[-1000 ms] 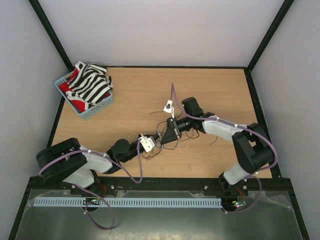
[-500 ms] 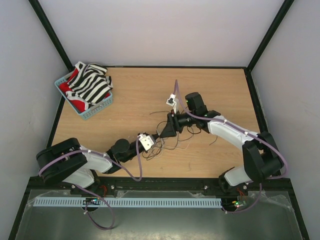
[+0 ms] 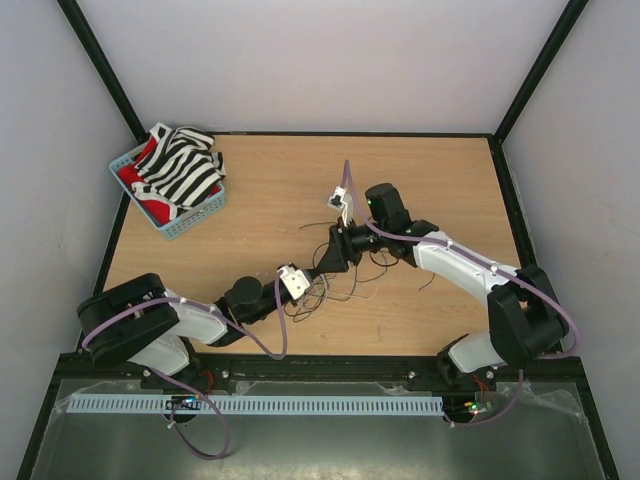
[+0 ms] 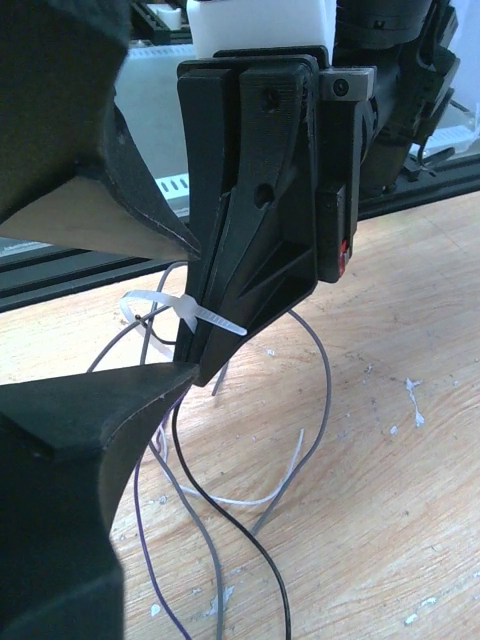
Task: Zip-tie the wires
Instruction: Tie the cable at the center of the board.
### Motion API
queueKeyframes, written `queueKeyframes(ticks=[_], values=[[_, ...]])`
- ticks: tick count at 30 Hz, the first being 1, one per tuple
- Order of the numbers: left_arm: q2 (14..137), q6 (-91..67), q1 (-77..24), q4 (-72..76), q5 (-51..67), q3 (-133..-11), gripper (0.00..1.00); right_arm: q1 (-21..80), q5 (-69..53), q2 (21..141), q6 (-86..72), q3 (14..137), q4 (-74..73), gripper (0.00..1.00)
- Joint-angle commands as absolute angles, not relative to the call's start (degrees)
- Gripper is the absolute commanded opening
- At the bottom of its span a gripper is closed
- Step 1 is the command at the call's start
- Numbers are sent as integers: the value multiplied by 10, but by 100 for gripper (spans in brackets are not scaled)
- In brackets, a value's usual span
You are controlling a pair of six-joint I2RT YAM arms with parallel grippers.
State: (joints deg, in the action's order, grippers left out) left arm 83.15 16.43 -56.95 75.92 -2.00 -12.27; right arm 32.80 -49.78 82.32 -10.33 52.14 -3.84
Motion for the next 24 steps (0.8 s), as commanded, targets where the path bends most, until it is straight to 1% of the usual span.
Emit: queueKeyframes(ticks=[1, 5, 13, 24], values=[[833, 158, -567, 776, -25, -137, 0, 336, -496, 829, -106, 538, -47, 54], [835, 154, -566, 776, -24, -136, 0, 340, -497, 831, -107, 537, -47, 50], [838, 151, -565, 776, -14, -135, 0, 341, -496, 828, -120, 544, -32, 52], [840, 143, -565, 776, -11, -136, 0, 342, -519, 840, -143, 529, 1, 41]])
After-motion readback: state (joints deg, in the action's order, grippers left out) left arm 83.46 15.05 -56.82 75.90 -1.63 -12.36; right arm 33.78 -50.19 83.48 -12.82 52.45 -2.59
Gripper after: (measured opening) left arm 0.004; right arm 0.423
